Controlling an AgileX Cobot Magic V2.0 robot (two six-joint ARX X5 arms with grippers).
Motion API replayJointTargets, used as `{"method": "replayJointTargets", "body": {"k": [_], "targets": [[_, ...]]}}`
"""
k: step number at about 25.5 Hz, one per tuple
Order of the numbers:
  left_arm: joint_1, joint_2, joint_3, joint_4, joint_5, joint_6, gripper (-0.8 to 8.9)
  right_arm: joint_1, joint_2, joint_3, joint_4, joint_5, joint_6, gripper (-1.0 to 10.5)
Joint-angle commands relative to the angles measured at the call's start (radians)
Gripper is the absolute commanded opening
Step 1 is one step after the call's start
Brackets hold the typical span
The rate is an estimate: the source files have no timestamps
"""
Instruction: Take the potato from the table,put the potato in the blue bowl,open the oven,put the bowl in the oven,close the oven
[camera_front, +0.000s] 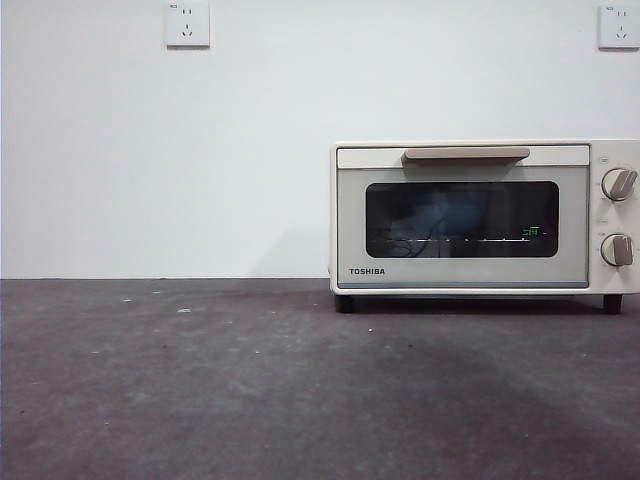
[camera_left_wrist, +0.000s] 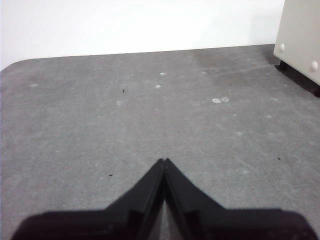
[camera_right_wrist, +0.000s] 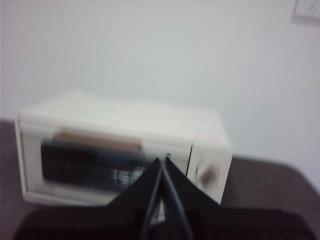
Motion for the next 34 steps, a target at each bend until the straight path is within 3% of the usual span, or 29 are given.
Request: {"method": "replayJointTargets", "body": {"k": [1,6,13,22,26,34], "targets": [[0.0,0.0,-0.01,0.007,0.004,-0.007,-0.04,-0.04,-0.077,-0.13,0.03,-0.042,0.013,0.0],[0.0,0.0,-0.01,0.007,0.004,-0.007,-0.04,-0.079,-0.244,-0.285,0.046,-0.073,0.079,0.0],[0.0,0.0,-0.01,0.007,0.004,-0.007,-0.04,-0.079,-0.369,-0.362,-0.016,-0.04,0.096,0.0],[0.0,0.0,-0.01,0.007,0.004,-0.007,-0.04,-0.077,-0.393,-0.362,-0.264,0.05,0.119,0.0],[0.0,0.0,-0.01,0.007,0.004,-0.007,-0.04,-0.077,-0.393,-0.361,-0.275,0.092,0.157,0.0],[0.0,0.0,-0.01,0.007,0.004,-0.007,-0.04,-0.077,-0.393,-0.361,-0.269,0.09,0.176,0.0]]}}
